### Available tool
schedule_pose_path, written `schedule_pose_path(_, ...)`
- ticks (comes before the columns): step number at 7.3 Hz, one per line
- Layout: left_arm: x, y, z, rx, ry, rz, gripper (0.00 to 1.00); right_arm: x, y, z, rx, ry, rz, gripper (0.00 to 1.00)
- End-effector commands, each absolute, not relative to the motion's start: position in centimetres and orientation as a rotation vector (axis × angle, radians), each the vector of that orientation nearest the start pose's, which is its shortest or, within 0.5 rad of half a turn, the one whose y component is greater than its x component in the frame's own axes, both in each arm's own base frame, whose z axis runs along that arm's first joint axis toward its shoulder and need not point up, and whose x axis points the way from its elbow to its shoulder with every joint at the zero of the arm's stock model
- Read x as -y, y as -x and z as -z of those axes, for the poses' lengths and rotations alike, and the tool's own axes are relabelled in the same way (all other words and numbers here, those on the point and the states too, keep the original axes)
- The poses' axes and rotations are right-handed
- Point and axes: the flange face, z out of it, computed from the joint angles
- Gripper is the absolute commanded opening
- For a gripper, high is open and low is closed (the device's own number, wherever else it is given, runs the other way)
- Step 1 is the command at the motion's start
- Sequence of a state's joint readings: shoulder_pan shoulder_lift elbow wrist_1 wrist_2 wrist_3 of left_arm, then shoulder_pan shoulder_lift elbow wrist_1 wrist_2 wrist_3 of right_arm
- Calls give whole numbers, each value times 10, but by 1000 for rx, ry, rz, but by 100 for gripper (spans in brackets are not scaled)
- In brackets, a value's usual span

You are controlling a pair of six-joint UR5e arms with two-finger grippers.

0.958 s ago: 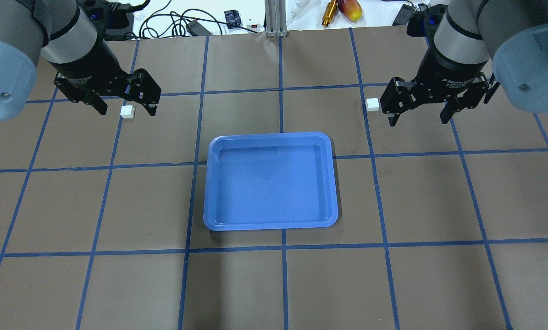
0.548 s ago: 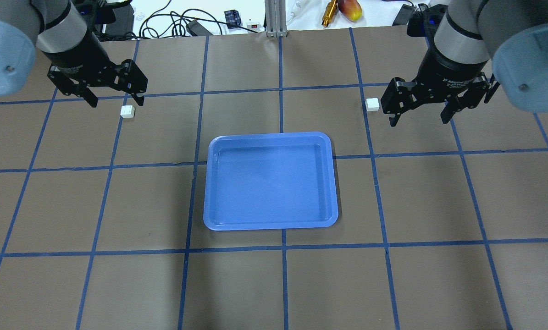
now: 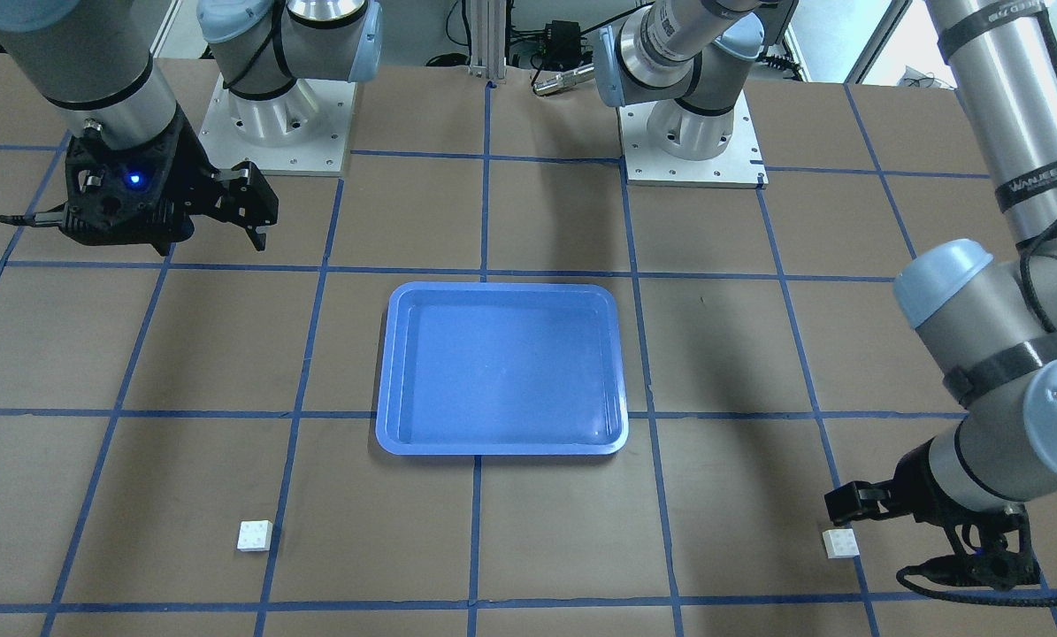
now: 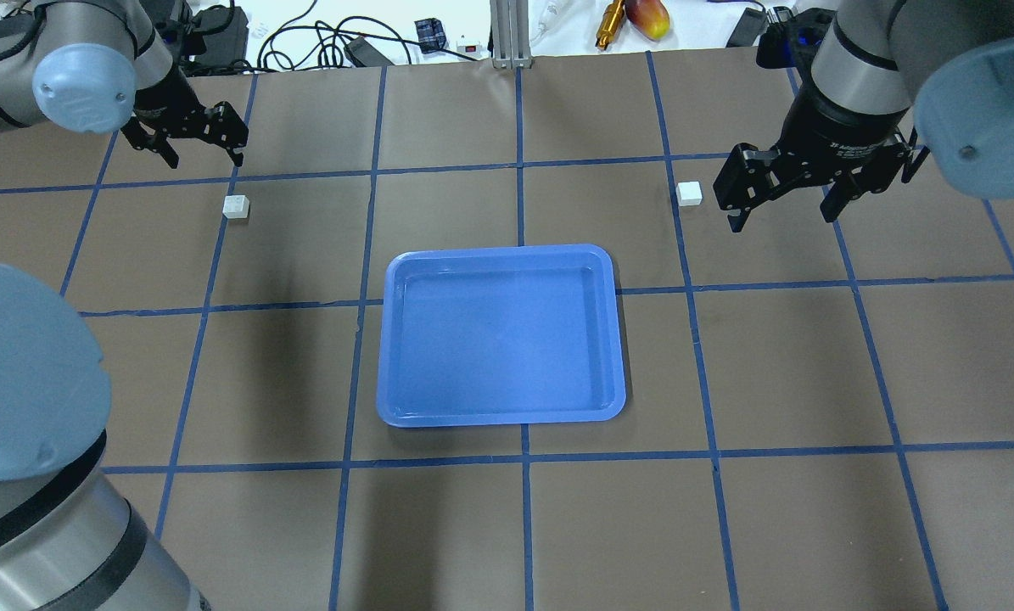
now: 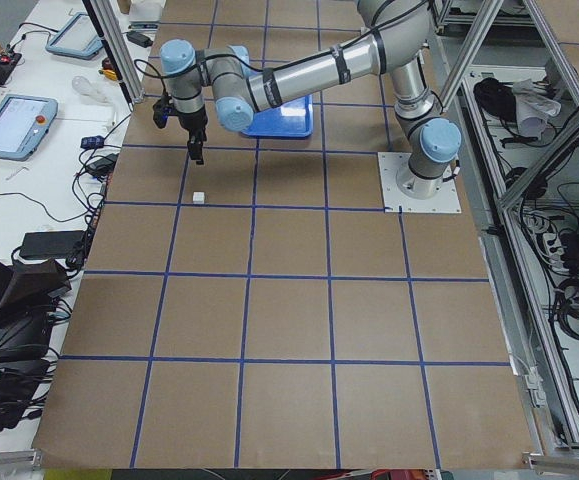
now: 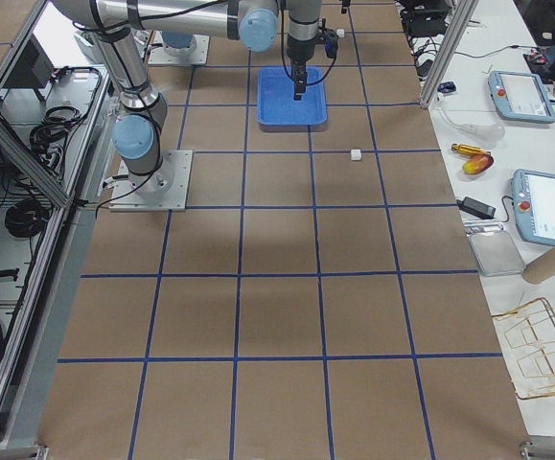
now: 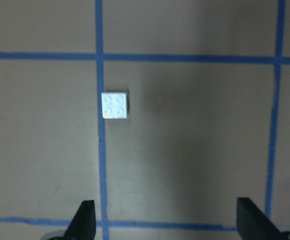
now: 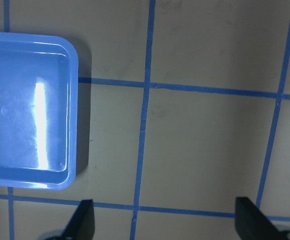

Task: Assemble white blocks and place on blue tray

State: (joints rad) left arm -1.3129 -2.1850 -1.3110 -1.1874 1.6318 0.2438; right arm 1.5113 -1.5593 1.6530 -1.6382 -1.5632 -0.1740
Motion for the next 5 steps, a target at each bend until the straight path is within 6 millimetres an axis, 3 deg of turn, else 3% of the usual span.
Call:
schedule_pose_path(1,743,-77,-210,-3075,34,17,100,547,-70,-425,-3031,383,49,100)
schedule_pose_path(2,743,-77,-195,-3088,38,-14,100,565,-43,-411,-3016,492,59,100)
schedule_pose_path(3,740,-75,-189,-3100,26,-29,100,584,-24,-394,-2969,727,110,100)
schedule_pose_path(5,736,-74,-186,-3102,16,-59,99,606,-23,-373,-2932,864,242,100)
